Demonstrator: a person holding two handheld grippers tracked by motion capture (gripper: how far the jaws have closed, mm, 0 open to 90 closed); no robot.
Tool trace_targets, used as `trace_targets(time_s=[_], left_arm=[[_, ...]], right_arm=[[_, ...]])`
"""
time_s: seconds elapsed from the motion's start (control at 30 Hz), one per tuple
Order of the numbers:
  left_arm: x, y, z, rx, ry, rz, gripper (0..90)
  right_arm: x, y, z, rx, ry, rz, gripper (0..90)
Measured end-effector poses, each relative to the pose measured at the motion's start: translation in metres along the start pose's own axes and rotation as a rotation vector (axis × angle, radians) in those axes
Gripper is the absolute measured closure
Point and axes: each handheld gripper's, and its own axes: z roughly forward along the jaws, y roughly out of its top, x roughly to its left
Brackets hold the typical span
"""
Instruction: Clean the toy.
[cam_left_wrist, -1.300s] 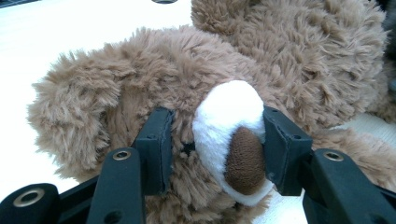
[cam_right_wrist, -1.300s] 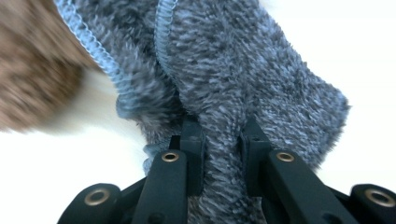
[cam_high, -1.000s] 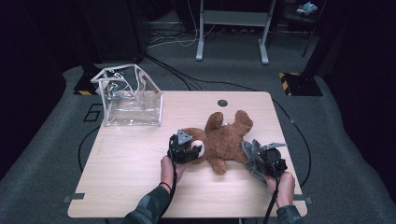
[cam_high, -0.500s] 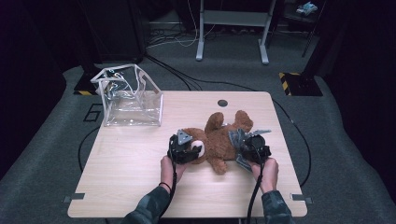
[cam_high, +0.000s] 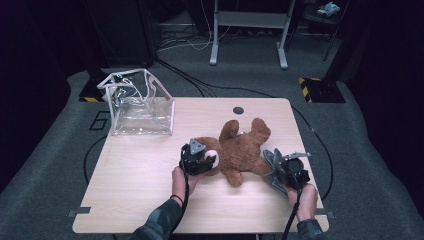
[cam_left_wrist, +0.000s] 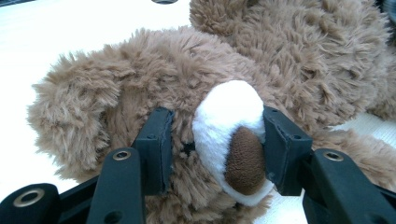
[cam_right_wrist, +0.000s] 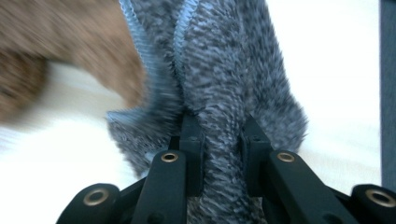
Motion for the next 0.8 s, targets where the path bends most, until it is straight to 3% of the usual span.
trace_targets(time_s=[0.13, 0.2, 0.3, 0.4, 0.47, 0.8], left_arm=[[0.0, 0.0, 0.0, 0.002, 0.002, 0.001, 49.5], [0.0, 0.0, 0.0, 0.004, 0.001, 0.002, 49.6], [0.0, 0.001, 0.0, 0.006, -0.002, 0.001, 49.5], [0.001, 0.001, 0.0, 0.008, -0.007, 0.003, 49.6], [0.001, 0.001, 0.0, 0.008, -0.01, 0.004, 49.6], [0.003, 0.002, 0.001, 0.014, -0.017, -0.006, 49.6]], right_arm=[[0.026, 0.024, -0.013, -0.091, 0.057, -0.059, 75.4], [0.043, 0.035, -0.011, -0.097, 0.07, -0.095, 75.4], [0.057, 0.043, 0.006, -0.073, 0.077, -0.12, 75.5], [0.056, 0.039, 0.017, -0.061, 0.076, -0.103, 75.7], [0.046, 0.028, 0.024, -0.048, 0.073, -0.083, 76.3], [0.014, -0.01, 0.024, 0.037, 0.006, -0.046, 76.6]])
